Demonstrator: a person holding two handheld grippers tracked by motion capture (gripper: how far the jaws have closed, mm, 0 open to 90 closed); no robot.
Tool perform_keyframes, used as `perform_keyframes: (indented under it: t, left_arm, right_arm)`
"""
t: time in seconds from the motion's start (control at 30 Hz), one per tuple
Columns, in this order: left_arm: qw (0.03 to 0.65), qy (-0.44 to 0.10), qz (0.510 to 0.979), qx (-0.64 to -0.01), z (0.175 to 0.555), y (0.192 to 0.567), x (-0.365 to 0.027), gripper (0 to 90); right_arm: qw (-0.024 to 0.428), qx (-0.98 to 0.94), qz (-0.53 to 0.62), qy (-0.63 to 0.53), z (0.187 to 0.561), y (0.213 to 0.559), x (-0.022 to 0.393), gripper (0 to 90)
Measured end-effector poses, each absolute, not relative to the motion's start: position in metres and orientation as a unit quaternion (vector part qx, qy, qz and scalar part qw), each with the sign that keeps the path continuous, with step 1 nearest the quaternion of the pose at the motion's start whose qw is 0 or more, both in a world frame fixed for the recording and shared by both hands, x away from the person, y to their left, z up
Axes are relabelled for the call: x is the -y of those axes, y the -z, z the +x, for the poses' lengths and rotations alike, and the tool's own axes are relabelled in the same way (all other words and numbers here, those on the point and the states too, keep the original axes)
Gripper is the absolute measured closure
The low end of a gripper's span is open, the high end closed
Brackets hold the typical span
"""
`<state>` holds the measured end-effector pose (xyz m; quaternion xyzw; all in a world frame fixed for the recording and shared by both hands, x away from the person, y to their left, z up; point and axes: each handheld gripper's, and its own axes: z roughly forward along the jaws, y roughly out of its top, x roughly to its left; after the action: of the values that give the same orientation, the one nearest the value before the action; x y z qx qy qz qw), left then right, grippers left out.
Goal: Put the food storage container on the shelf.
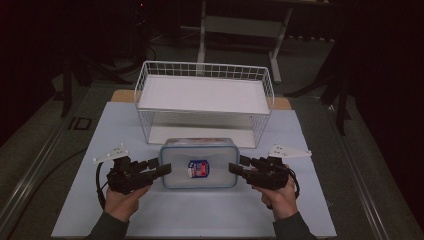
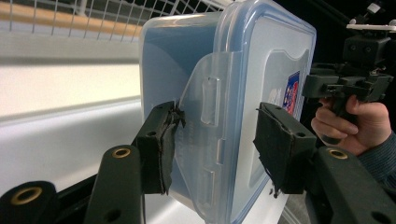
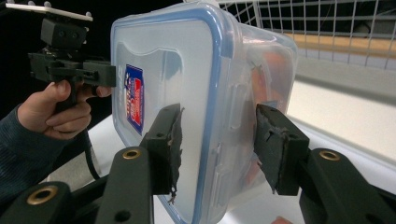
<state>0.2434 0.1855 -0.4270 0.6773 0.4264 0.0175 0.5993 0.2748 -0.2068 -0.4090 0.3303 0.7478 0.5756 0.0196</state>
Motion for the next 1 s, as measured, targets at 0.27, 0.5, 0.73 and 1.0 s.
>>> perform_keyframes:
  t: [0.27, 0.5, 0.73, 1.0]
  left_arm:
    - [0.611, -0.034, 0.679, -0.406, 0.254, 0.409, -0.184, 48.8]
    - [0.623, -0.034, 0.670, -0.403, 0.267, 0.400, -0.187, 48.8]
    - [0.631, -0.049, 0.668, -0.391, 0.280, 0.380, -0.188, 48.8]
    - [0.646, -0.075, 0.659, -0.377, 0.299, 0.352, -0.189, 48.9]
  right_arm:
    - [0.040, -0.743, 0.321, -0.586, 0.279, 0.389, 0.209, 52.6]
    - [0.055, -0.740, 0.314, -0.592, 0.291, 0.375, 0.206, 52.6]
    - [0.071, -0.739, 0.302, -0.598, 0.301, 0.357, 0.205, 52.6]
    - [0.084, -0.725, 0.296, -0.616, 0.317, 0.340, 0.205, 52.6]
